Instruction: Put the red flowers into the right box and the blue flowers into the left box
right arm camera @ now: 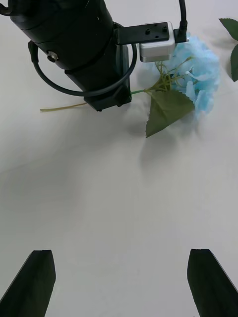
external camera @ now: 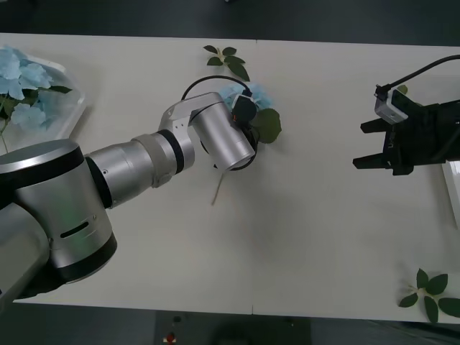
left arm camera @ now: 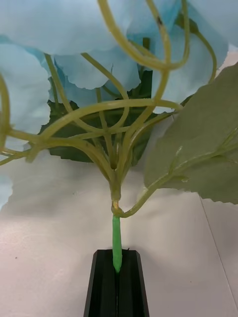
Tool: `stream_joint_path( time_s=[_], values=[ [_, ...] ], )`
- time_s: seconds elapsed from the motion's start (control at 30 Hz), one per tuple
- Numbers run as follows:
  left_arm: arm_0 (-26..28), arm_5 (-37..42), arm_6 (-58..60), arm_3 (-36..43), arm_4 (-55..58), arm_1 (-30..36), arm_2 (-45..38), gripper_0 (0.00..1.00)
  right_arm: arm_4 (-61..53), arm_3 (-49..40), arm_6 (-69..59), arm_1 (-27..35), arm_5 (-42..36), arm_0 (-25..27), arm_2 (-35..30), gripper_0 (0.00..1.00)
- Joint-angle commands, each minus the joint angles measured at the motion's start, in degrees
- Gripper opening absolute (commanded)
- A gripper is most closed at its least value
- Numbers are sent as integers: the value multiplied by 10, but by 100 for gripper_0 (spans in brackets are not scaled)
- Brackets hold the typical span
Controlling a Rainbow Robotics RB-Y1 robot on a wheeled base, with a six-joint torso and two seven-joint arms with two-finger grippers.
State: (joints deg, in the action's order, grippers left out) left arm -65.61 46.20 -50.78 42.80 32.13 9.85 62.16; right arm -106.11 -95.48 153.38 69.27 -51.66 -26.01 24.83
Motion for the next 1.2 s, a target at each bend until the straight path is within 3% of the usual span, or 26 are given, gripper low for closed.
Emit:
stream_joint_path(
  time_s=[0.03, 0.3, 0.63, 1.2],
  values=[
    [-8, -4, 18, 4, 0, -1, 2, 0, 0, 1, 16, 19, 1, -22, -8, 77],
    [-12, 13, 4, 42, 41, 25, 1, 0, 0, 1, 16, 19, 1, -22, -8, 78],
    [-11, 173, -7, 228, 103, 124, -47, 0, 0, 1, 16, 19, 1, -22, -8, 77],
    [-11, 354, -72, 428, 253, 277, -190, 0, 0, 1, 16, 19, 1, -22, -8, 78]
  ],
)
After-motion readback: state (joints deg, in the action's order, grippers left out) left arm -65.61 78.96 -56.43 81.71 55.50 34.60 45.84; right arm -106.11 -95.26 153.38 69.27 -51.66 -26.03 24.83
